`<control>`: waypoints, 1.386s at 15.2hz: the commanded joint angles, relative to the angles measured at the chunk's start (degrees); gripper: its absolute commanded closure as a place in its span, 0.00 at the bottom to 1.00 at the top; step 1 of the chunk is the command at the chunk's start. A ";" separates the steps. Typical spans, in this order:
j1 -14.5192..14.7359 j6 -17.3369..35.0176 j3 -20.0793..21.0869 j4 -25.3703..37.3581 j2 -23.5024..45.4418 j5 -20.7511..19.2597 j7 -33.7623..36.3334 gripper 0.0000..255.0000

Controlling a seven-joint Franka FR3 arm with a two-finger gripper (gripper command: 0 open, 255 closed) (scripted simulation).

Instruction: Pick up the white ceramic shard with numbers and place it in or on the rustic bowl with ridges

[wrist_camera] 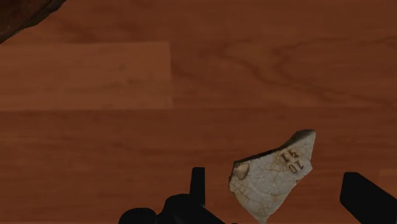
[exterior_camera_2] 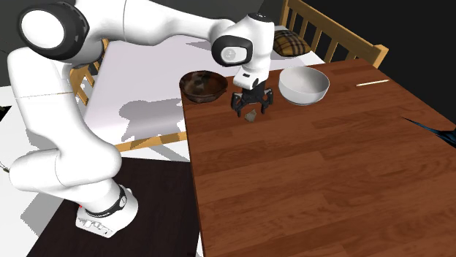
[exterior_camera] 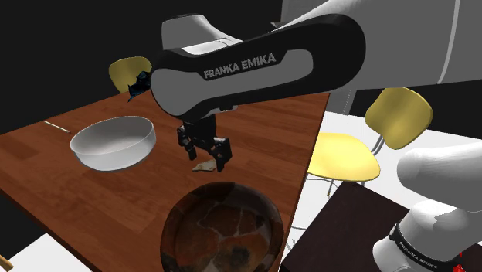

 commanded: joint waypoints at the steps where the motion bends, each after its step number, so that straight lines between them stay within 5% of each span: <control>1: -0.08 0.11 0.09 -0.07 -0.02 0.06 -0.05 0.00; 5: -0.07 0.10 0.08 -0.06 -0.02 0.06 -0.05 0.00; 6: -0.07 0.10 0.08 -0.06 -0.02 0.06 -0.05 1.00; 21: 0.92 -3.61 -2.30 2.96 1.14 -1.73 0.91 1.00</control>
